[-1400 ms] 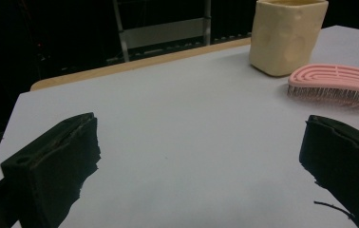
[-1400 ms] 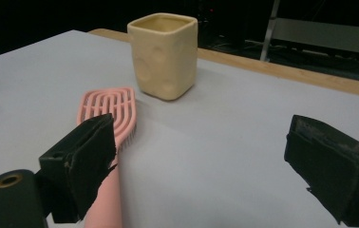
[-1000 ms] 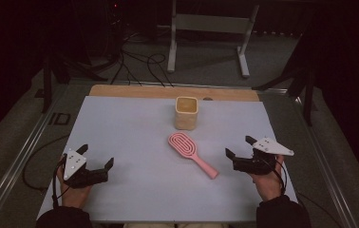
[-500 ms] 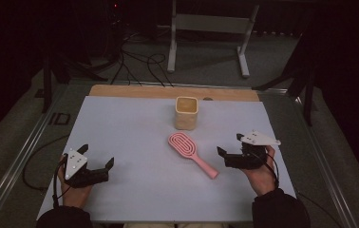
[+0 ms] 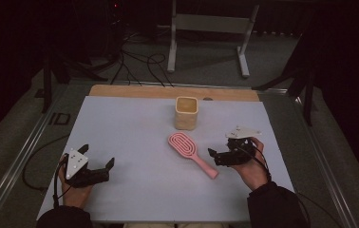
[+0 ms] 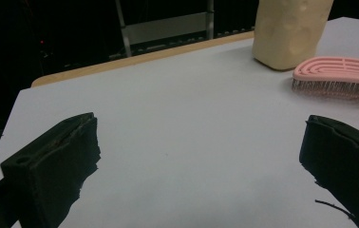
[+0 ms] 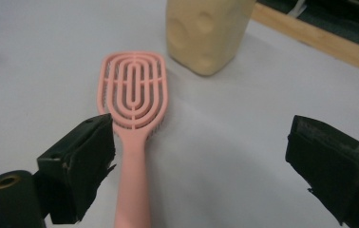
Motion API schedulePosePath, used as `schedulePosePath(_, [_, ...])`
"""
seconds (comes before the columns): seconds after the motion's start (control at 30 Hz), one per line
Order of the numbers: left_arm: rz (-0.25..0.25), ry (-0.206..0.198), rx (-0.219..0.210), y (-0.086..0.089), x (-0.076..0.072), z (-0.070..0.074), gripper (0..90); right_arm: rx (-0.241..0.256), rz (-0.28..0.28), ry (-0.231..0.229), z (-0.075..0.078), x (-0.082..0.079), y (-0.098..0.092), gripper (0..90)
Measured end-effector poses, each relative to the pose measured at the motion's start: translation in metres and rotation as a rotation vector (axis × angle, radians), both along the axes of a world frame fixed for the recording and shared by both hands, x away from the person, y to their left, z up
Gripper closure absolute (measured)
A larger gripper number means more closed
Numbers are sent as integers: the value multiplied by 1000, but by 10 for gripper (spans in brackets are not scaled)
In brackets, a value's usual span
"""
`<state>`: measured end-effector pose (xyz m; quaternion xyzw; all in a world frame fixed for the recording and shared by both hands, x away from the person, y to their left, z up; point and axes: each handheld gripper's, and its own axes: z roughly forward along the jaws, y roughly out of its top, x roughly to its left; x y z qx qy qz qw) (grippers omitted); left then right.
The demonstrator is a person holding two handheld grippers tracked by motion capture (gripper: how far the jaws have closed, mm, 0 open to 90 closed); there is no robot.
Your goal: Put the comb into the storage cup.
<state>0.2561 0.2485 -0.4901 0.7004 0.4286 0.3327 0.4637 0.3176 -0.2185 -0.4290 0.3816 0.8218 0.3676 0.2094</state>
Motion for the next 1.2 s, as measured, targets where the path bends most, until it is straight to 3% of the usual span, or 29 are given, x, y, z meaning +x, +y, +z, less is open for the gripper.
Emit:
schedulePosePath(0.47, [-5, 6, 3, -1, 1, 0, 0, -85, 37, 106, -12, 13, 19, 91])
schedulePosePath(1.2, [-9, 9, 6, -1, 1, 0, 0, -182, 76, 213, -25, 32, 46, 91])
